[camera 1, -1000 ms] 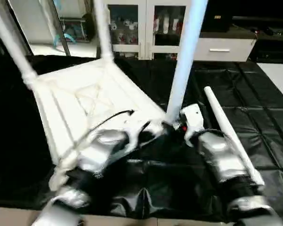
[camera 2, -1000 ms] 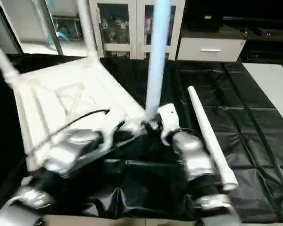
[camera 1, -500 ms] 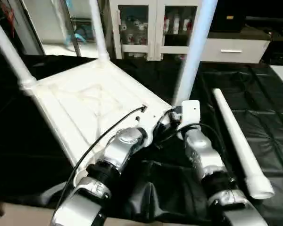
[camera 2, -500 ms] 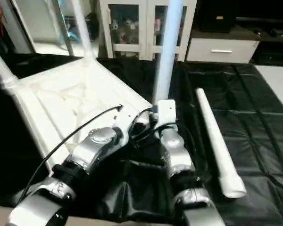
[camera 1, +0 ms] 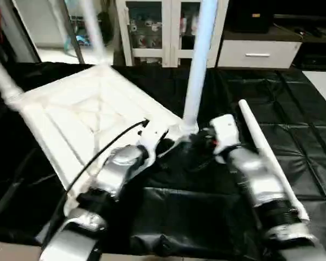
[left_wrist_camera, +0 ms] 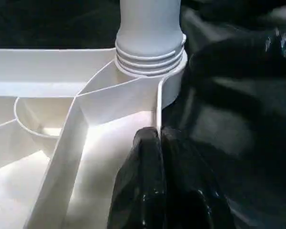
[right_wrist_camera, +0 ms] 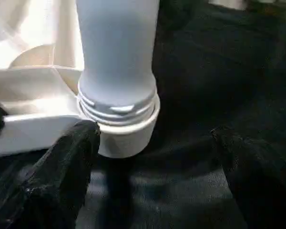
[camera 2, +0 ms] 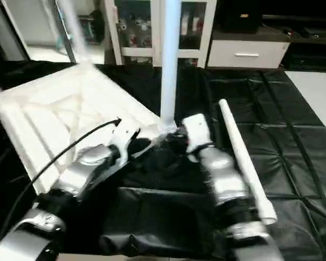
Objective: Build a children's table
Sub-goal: Rotate leg to tighten
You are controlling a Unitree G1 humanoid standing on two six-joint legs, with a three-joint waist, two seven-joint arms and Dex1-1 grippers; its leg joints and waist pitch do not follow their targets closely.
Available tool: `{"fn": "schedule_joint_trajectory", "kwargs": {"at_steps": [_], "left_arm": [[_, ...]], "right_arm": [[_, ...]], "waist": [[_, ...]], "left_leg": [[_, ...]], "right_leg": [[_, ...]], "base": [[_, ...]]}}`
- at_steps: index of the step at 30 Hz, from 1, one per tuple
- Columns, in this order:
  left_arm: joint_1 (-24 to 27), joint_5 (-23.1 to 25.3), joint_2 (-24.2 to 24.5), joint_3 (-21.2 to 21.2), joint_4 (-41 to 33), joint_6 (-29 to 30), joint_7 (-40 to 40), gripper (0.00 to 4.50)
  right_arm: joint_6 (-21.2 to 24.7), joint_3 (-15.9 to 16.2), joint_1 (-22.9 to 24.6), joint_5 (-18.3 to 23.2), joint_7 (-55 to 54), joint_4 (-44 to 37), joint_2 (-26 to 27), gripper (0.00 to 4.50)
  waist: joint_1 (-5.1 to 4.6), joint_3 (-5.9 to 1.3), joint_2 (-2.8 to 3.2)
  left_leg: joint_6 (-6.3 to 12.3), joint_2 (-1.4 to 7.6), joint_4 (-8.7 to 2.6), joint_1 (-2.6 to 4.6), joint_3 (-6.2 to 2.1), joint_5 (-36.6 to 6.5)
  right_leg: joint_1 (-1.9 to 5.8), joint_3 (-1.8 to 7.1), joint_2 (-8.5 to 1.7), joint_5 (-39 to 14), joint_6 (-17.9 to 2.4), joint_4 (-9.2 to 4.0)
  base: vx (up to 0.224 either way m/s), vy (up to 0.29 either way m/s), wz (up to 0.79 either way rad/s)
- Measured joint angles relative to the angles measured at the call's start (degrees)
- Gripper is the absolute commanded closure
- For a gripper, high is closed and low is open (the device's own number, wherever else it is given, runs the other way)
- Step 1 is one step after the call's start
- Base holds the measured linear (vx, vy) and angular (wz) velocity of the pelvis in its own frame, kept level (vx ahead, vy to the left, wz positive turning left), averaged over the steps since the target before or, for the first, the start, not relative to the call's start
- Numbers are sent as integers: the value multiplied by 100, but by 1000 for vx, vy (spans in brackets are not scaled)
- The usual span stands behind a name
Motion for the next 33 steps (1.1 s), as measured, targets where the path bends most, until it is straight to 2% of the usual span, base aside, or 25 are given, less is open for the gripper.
{"fn": "schedule_joint_trajectory", "kwargs": {"at_steps": [3, 7, 9, 13, 16, 20, 33], "left_arm": [[180, -114, 405, -240, -444, 103, -887, 450], [340, -204, 977, -513, -1043, 373, -1817, 450], [380, -203, 1207, -640, -1321, 557, -2155, 450], [453, -200, 1321, -711, -1566, 730, -2479, 450], [486, -200, 1347, -812, -1721, 807, -2618, 450], [524, -195, 1382, -981, -1995, 994, -2774, 450], [568, -52, 1468, -981, -2190, 1138, -2796, 450]], "right_arm": [[147, 136, -4, 193, 1093, -170, -604, 44], [204, 433, 17, 316, 2276, -351, -1106, 44], [233, 514, 42, 346, 2742, -449, -1251, 44], [326, 655, 65, 470, 3371, -575, -1476, 44], [348, 809, 67, 542, 3721, -721, -1502, 44], [279, 927, 54, 536, 3889, -809, -1380, 44], [48, 1022, -98, 423, 3949, -547, -1298, 44]], "waist": [[53, 4, -7], [85, 6, -11], [92, 6, -12], [138, 6, -12], [157, 7, -12], [228, 6, -16], [160, 8, -23]], "left_leg": [[0, 1, 2, 18, 3, 0], [2, 4, -2, 24, 10, -1], [2, 5, -3, 25, 12, -1], [2, 5, 5, 30, 14, -1], [1, 4, 8, 30, 15, -1], [1, 3, 8, 30, 15, -1], [0, 4, 10, 31, 17, -1]], "right_leg": [[1, 3, 0, 0, -1, 1], [2, 3, 1, -2, -2, 2], [3, 4, 2, -2, -3, 4], [10, 5, 0, -2, -4, 4], [12, 7, -2, 0, -7, 5], [12, 7, -4, 0, -7, 5], [22, 10, -3, 1, -9, 9]], "base": [[0, 0, 0], [0, 0, 0], [0, 0, 0], [0, 0, 0], [0, 0, 0], [0, 0, 0], [0, 0, 0]]}}
